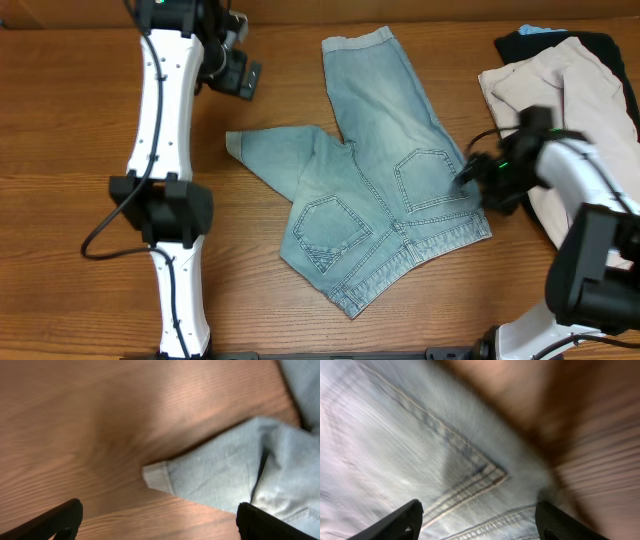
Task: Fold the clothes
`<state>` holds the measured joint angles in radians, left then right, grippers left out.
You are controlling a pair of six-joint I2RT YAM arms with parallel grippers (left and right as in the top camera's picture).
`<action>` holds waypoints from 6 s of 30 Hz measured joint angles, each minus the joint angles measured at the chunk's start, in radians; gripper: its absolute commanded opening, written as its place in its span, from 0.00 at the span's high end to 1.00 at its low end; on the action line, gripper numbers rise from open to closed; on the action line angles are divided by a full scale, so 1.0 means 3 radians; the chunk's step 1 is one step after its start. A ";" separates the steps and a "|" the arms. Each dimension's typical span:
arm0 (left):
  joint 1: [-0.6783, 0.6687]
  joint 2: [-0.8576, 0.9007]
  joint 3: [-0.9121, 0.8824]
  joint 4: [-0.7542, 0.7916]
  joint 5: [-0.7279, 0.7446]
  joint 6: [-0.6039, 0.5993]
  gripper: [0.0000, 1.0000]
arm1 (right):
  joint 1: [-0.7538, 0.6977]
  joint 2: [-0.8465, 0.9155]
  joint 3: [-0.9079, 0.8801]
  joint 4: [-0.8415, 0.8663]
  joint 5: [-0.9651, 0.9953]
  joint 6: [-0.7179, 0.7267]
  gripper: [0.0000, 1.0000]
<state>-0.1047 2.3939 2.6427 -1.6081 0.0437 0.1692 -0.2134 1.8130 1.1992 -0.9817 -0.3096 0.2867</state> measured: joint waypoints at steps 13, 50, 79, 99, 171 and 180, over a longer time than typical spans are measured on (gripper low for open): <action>0.0047 0.0328 -0.0065 -0.0169 0.0223 0.0582 0.00 | 0.0192 -0.0050 0.1413 -0.1015 -0.0415 -0.0610 0.14; 0.0210 0.0367 -0.1235 0.0421 0.0664 0.0913 0.96 | 0.0701 -0.0050 0.1413 -0.0874 -0.0364 -0.0687 0.14; 0.0173 -0.0234 0.0638 -0.0058 -0.0267 -0.0023 0.84 | 0.1378 -0.0051 0.1119 -0.0696 -0.0219 -0.0304 0.28; 0.0069 -0.0267 -0.0172 0.1034 -0.0619 -0.0310 0.00 | 0.1912 -0.0050 -0.0399 0.0482 0.0259 0.0603 0.27; -0.1120 0.1240 0.0017 0.1643 -0.0174 0.0141 0.00 | 0.0343 -0.0277 0.1275 -0.0818 -0.0301 -0.0584 0.11; -0.0998 0.1208 0.0047 0.0993 -0.0273 -0.0350 0.00 | 0.0343 -0.0277 0.0993 -0.0741 -0.0301 -0.0585 0.11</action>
<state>-0.4042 2.7564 2.6568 -1.3102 -0.0383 0.0643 -0.1104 1.7298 1.4971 -1.2041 -0.4000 0.1112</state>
